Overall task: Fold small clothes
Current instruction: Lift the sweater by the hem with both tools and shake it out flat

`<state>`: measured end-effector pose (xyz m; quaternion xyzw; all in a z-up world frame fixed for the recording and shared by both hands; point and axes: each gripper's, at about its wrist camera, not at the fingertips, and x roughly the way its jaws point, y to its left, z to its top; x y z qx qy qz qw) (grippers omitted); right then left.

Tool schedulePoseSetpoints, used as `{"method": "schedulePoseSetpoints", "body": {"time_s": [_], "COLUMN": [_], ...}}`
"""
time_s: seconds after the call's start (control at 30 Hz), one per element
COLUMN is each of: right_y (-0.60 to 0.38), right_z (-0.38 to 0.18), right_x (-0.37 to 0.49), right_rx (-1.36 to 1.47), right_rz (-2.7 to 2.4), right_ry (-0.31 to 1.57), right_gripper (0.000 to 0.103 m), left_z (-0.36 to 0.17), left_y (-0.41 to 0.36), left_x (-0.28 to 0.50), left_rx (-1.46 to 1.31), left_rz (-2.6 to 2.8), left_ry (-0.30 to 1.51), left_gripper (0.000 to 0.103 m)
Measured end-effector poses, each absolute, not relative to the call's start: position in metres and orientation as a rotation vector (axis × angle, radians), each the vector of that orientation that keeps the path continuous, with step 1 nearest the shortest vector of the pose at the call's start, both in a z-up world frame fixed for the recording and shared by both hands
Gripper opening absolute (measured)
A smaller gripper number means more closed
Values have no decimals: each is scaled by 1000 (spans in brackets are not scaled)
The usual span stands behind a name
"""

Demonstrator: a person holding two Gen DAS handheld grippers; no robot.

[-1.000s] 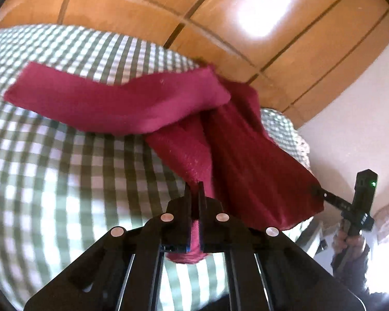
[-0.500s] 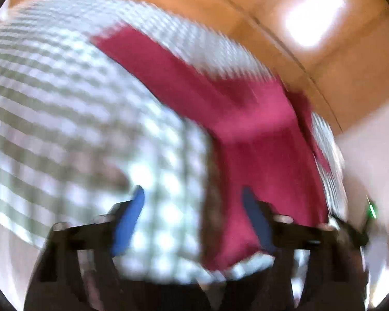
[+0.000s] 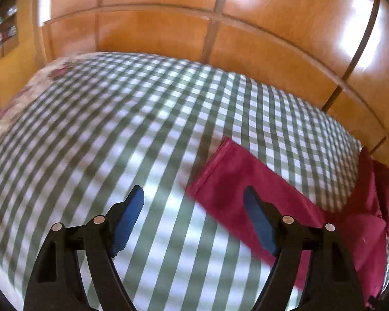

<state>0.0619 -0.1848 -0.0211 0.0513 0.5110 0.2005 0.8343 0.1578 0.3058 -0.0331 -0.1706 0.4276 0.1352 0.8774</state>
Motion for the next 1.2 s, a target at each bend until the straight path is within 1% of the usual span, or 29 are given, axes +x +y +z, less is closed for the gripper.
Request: {"method": "schedulePoseSetpoints", "body": {"time_s": [0.13, 0.17, 0.2, 0.23, 0.27, 0.33, 0.4, 0.47, 0.57, 0.63, 0.73, 0.87, 0.9, 0.93, 0.97, 1.0, 1.03, 1.13, 1.2], "right_y": [-176, -178, -176, -175, -175, -174, -169, -167, -166, -166, -165, -161, -161, -162, -162, -163, -164, -162, -172], "right_z": [-21, -22, -24, -26, -28, -30, -31, -32, -34, -35, -36, -37, -37, -37, -37, -37, -37, -35, -30], "right_x": [74, 70, 73, 76, 76, 79, 80, 79, 80, 80, 81, 79, 79, 78, 79, 78, 77, 76, 76], "right_rx": [93, 94, 99, 107, 112, 108, 87, 66, 58, 61, 63, 45, 40, 40, 41, 43, 43, 39, 67], "right_rz": [420, 418, 413, 405, 400, 393, 392, 388, 379, 373, 363, 355, 354, 353, 352, 352, 353, 352, 350], "right_ry": [1097, 1099, 1106, 1114, 1119, 1126, 1123, 1119, 1114, 1111, 1105, 1095, 1095, 1094, 1092, 1088, 1083, 1075, 1069], "right_gripper": [76, 76, 76, 76, 76, 77, 80, 81, 83, 83, 83, 87, 88, 88, 88, 88, 88, 88, 87], "left_z": [-57, -64, -68, -69, -66, -58, -40, -16, 18, 31, 38, 18, 12, 4, -3, -5, -7, -9, -10], "left_y": [308, 306, 302, 295, 288, 292, 308, 343, 390, 416, 438, 438, 438, 438, 434, 428, 422, 391, 356], "left_x": [203, 211, 216, 218, 220, 216, 209, 194, 167, 152, 144, 148, 149, 148, 145, 140, 132, 106, 83], "left_rx": [-352, -350, -338, -298, -244, -270, -293, -379, -421, -451, -442, -446, -458, -475, -494, -519, -547, -585, -602], "left_rz": [239, 233, 219, 201, 188, 184, 238, 320, 479, 568, 654, 704, 702, 701, 694, 679, 654, 511, 342], "left_ry": [1000, 1021, 1029, 1027, 1013, 976, 904, 813, 693, 644, 633, 723, 751, 779, 803, 799, 788, 796, 805], "left_gripper": [79, 77, 57, 25, 11, 10, 9, 9, 9, 9, 9, 11, 16, 32, 43, 63, 72, 72, 72]}}
